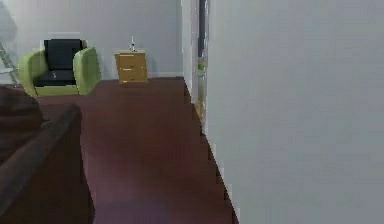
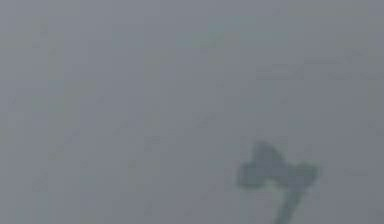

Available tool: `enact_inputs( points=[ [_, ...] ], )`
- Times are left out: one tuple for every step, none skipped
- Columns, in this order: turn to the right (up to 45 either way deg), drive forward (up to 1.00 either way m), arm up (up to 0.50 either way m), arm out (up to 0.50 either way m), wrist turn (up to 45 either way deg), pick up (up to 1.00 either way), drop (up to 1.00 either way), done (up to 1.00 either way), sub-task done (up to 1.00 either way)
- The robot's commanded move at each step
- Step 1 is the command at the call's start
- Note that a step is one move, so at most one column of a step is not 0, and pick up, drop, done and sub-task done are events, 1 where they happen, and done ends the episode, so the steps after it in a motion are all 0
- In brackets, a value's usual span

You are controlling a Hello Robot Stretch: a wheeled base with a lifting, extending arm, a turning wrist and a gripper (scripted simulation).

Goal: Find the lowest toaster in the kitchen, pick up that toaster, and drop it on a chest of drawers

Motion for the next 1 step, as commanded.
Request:
enact_inputs(
  points=[
    [-9.0,0.0,0.0,0.0,0.0,0.0,0.0,0.0,0.0]
  ],
)
